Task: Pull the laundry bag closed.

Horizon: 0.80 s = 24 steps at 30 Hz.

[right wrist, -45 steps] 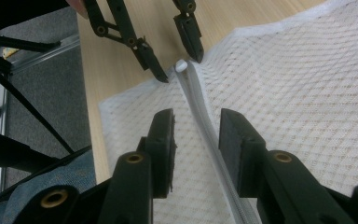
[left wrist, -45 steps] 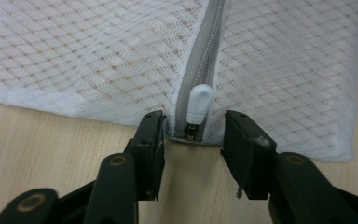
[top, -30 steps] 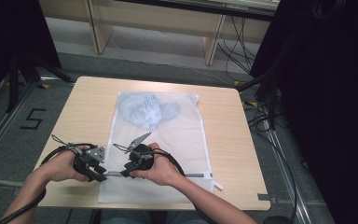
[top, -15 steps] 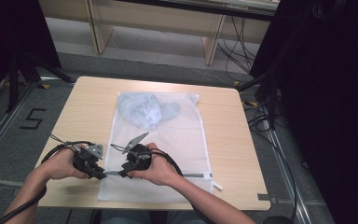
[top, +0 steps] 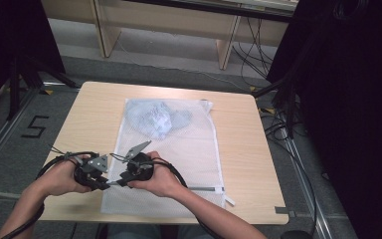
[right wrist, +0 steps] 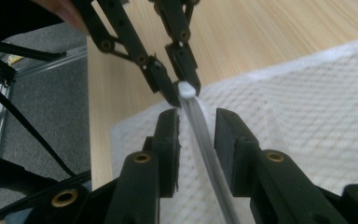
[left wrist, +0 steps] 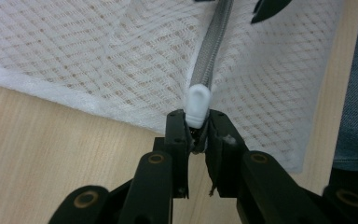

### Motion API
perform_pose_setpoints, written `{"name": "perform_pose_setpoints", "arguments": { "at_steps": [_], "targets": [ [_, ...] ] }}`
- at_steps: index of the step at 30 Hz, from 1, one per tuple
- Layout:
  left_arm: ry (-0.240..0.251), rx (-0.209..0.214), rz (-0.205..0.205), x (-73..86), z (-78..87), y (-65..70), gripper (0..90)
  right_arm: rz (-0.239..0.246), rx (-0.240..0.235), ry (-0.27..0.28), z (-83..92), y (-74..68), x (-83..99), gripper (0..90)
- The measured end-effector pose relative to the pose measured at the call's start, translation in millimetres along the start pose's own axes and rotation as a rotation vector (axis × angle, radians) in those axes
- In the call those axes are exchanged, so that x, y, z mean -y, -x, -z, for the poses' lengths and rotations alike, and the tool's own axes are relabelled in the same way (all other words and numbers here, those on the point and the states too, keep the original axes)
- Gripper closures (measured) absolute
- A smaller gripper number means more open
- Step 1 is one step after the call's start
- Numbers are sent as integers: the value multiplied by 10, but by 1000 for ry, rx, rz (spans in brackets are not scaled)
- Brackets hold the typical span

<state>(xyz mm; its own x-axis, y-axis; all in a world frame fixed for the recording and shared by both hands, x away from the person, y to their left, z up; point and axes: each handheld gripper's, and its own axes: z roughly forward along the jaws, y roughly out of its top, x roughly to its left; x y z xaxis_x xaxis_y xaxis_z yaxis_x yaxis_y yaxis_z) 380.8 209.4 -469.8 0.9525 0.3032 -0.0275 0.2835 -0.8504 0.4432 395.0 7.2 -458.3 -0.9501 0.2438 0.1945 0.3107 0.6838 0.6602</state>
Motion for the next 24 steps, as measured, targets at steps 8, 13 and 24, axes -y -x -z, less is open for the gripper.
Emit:
{"name": "perform_pose_setpoints", "arguments": {
  "at_steps": [8, 13, 24],
  "targets": [
    [0, -1, -13, -23, 37, 26, 791, 25, -15, 2, -117, -38, -54, 715],
    [9, 1, -7, -24, 43, 31, 792, 28, -19, 6, -169, -49, -53, 715],
    [20, 8, -12, -30, 58, 34, 792, 30, -19, 8, -226, -61, -75, 735]
  ]
}}
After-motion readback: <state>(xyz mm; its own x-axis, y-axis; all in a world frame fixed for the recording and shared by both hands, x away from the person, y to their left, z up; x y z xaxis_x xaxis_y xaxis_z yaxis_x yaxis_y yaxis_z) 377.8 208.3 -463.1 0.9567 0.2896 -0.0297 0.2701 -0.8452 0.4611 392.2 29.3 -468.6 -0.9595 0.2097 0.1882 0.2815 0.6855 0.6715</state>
